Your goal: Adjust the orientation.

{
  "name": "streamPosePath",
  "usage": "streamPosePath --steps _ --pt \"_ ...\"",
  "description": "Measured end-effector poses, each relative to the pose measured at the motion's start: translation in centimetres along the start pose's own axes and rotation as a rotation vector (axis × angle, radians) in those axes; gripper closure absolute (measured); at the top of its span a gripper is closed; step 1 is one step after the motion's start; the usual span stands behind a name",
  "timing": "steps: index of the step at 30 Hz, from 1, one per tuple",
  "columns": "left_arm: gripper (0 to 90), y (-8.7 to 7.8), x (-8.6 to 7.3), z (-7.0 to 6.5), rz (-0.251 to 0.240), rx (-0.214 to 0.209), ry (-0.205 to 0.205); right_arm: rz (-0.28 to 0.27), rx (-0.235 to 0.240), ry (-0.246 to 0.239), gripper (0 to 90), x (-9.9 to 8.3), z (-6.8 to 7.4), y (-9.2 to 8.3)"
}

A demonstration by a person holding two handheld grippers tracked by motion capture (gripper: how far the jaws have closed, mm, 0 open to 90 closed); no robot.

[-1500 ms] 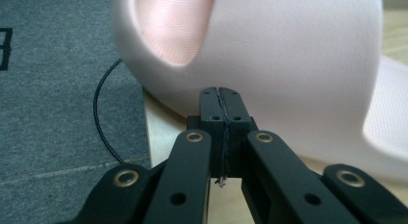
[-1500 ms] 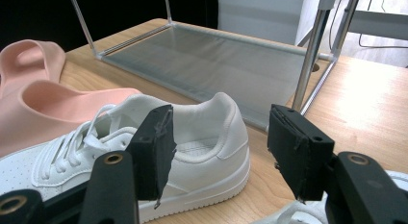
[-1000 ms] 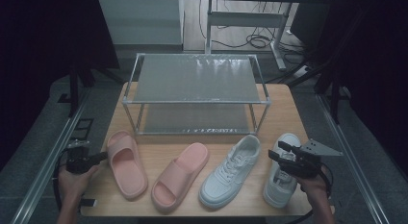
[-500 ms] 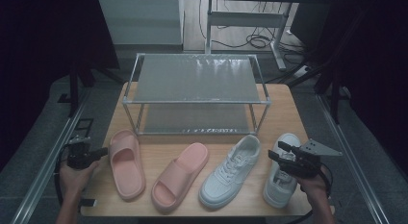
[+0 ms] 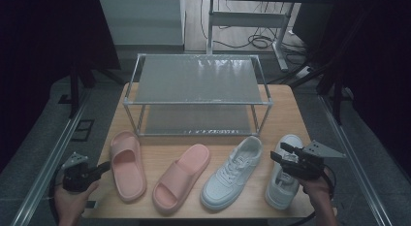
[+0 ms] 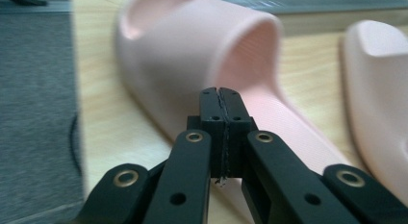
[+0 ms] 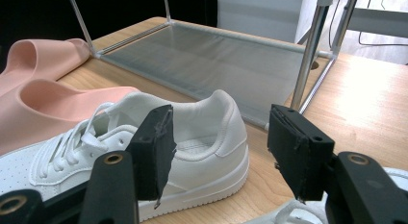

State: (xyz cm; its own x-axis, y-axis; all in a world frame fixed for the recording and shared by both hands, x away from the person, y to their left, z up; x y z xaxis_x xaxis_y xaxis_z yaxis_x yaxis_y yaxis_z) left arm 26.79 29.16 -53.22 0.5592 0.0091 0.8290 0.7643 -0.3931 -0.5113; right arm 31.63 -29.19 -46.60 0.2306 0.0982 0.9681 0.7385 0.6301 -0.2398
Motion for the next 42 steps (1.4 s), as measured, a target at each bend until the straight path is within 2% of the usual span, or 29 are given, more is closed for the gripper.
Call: streamPosePath --steps 2,5,11,13,19,32,42 --pt "90.0 0.5 -0.5 -0.8 0.019 -0.015 0.013 0.0 0.001 -0.003 42.7 0.0 0.0 0.0" --pt "90.0 1.3 -0.8 -1.0 0.039 -0.02 0.013 0.001 0.0 -0.002 42.7 0.0 0.0 0.0" --pt "90.0 2.5 -0.9 -0.1 0.055 -0.001 -0.005 -0.002 -0.004 0.002 42.7 0.0 -0.2 -0.1" --pt "90.0 2.6 -0.8 0.0 0.054 -0.007 -0.013 -0.001 -0.004 0.001 42.7 0.0 -0.2 -0.2" --pt "90.0 2.6 -0.8 0.2 0.071 0.014 -0.003 -0.003 -0.003 0.0 42.7 0.1 -0.1 -0.2" --pt "90.0 1.7 -0.6 2.1 0.096 0.057 -0.003 0.002 -0.005 0.003 42.7 -0.1 -0.2 -0.1" --pt "90.0 1.7 -0.4 3.8 0.108 0.07 -0.031 0.004 -0.005 0.004 42.7 -0.2 -0.2 0.0"
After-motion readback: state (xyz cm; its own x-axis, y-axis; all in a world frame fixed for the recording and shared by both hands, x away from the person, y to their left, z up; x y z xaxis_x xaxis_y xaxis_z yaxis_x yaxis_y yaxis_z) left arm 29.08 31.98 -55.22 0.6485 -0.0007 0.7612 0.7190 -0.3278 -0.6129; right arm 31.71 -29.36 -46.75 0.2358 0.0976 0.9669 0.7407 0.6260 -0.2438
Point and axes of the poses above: each handheld gripper's, and its own axes: y roughly forward along the jaws, x roughly out of its top, z roughly to its left, the point moved 6 cm from there along y, roughly forward along the jaws, and after that the axes turned 9 degrees about -z, right-handed, at the moved point
